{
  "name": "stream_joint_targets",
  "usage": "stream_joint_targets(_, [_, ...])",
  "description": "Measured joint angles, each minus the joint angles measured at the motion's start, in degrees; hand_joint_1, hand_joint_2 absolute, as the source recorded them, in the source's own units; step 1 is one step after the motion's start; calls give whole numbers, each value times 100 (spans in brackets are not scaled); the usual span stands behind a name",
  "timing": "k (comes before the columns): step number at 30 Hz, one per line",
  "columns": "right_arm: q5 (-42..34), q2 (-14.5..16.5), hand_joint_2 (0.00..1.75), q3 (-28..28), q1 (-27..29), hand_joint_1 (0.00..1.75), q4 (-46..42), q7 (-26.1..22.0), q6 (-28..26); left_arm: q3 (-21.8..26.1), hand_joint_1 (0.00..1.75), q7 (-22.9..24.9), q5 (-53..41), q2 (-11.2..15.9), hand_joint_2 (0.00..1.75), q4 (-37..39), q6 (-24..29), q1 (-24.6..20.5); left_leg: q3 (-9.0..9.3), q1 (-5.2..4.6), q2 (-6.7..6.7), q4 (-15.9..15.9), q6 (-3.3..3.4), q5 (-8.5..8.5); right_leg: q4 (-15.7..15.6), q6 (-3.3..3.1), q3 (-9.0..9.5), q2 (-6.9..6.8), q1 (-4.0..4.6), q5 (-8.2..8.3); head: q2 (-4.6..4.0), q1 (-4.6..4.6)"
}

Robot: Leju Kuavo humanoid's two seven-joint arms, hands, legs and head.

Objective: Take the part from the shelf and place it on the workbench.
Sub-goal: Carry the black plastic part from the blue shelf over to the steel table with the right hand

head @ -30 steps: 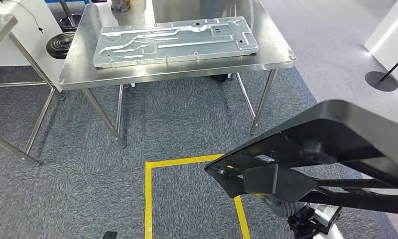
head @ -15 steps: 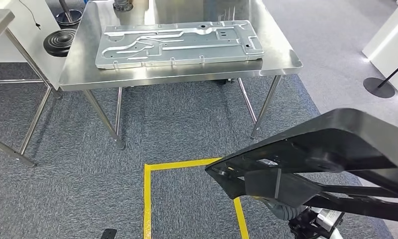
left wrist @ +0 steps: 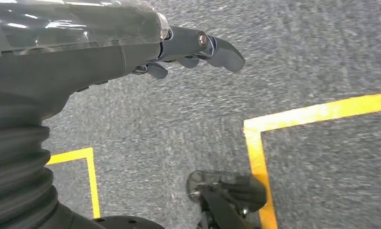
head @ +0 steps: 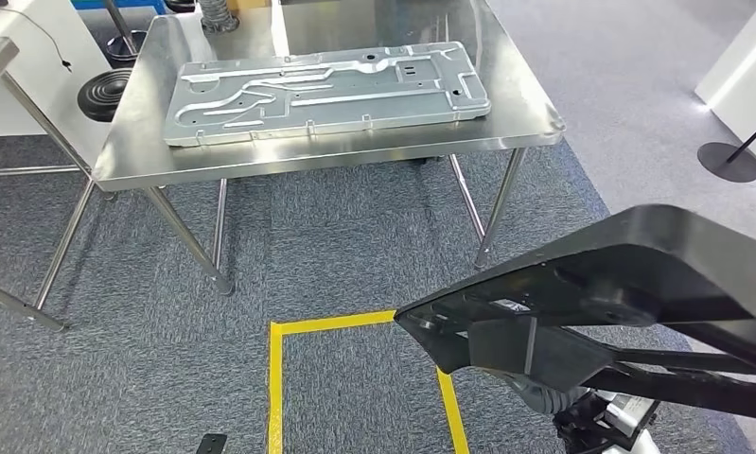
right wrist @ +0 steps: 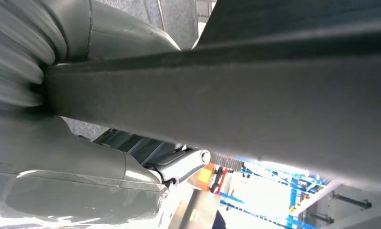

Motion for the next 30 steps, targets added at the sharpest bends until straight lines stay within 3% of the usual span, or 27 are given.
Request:
stream_joint_targets(2, [-62,-13,175,-28,-41,155,8,10,43,-1,0,1,14,-1,175,0,4,-18,299,-16,-1,-800,55,447,15,33,77,10,12,-74,-1,0])
stream_joint_targets(3, [-103,-29,175,-45,-66,155,16,14,77,-1,0,0,24,-3,175,0,9,-29,395,-29,-1,-1051,79,536,22,59,88,13,19,-97,-1,0])
stream_joint_targets(5, [-170,-64,175,-74,-123,155,40,23,151,-1,0,-3,51,-11,175,0,20,-44,442,-56,-3,-1193,115,521,17,120,78,18,27,-114,-1,0])
stream_joint_targets(8, [-221,-92,175,-89,-263,155,83,39,217,7,0,-10,95,-16,175,0,32,-47,510,-21,-5,-1284,199,527,112,214,60,8,22,-196,0,1])
stream_joint_targets(9, [-233,-98,175,-89,-332,155,107,45,233,8,0,-15,110,-16,175,0,34,-50,546,-4,-3,-1318,230,527,340,241,-44,2,18,-309,0,1])
stream_joint_targets(11, [-250,-101,175,-79,-445,155,182,61,272,12,0,-24,144,-17,175,0,37,-48,586,-1,1,-1336,271,500,1120,283,-473,-6,-10,-623,-1,1])
stream_joint_targets(12, [-252,-100,175,-69,-474,155,226,72,286,15,0,-27,165,-17,175,0,39,-39,600,-3,-2,-1334,276,483,1495,299,-710,-7,-22,-725,0,0])
stream_joint_targets(13, [-252,-99,175,-57,-496,155,273,83,297,20,0,-30,183,-17,175,0,43,-25,622,-5,-8,-1333,276,462,1694,312,-872,-8,-35,-712,0,0])
stream_joint_targets(14, [-252,-99,175,-45,-522,155,314,92,302,24,0,-34,200,-17,175,0,49,-12,652,-4,-17,-1332,270,437,1663,319,-921,-10,-47,-575,1,0])
stream_joint_targets(15, [-251,-99,175,-33,-561,155,354,98,305,28,0,-42,215,-17,175,0,55,1,695,-4,-24,-1330,259,408,1394,319,-852,-12,-59,-334,0,0])
stream_joint_targets(16, [-251,-99,175,-19,-610,155,388,100,306,32,0,-51,226,-17,175,0,60,12,740,-4,-29,-1329,242,372,959,312,-699,-18,-70,-49,0,1])
stream_joint_targets(18, [-251,-98,175,10,-707,155,452,101,310,42,0,-81,245,-17,175,0,63,23,793,-21,-34,-1321,186,307,261,280,-416,-23,-54,260,-1,1])
stream_joint_targets(19, [-251,-97,175,23,-739,155,482,102,314,45,0,-94,252,-16,175,0,64,29,798,-27,-35,-1321,154,282,104,256,-356,-23,-39,286,0,1])
stream_joint_targets(23, [-248,-91,175,49,-784,155,551,111,331,51,0,-112,252,-16,175,0,66,38,811,-17,-22,-1254,33,166,26,121,-287,-12,-38,216,0,-1])
stream_joint_targets(25, [-246,-80,175,57,-807,155,554,123,321,52,0,-112,243,-15,175,0,66,33,570,-5,-15,-723,-7,-98,-14,56,-209,-26,-54,189,0,-1])
stream_joint_targets(27, [-242,-63,175,73,-822,155,554,149,306,52,0,-110,237,-15,175,0,66,49,101,-1,-14,109,-32,-396,-17,21,-158,-31,-44,141,-1,0])
stream_joint_targets(28, [-239,-52,175,87,-823,155,554,168,301,52,0,-111,241,-15,175,0,65,65,-86,0,-14,378,-38,-425,-16,16,-129,-27,-37,113,0,0])
stream_joint_targets(29, [-238,-41,175,104,-820,155,554,182,298,54,0,-116,248,-15,175,0,63,82,-171,0,-14,423,-36,-329,-14,18,-93,-20,-33,84,0,-1])
stream_joint_targets(30, [-238,-33,175,122,-815,155,554,193,298,55,0,-125,256,-13,175,0,62,97,-140,0,-14,230,-25,-118,-12,25,-45,-11,-30,49,1,0])
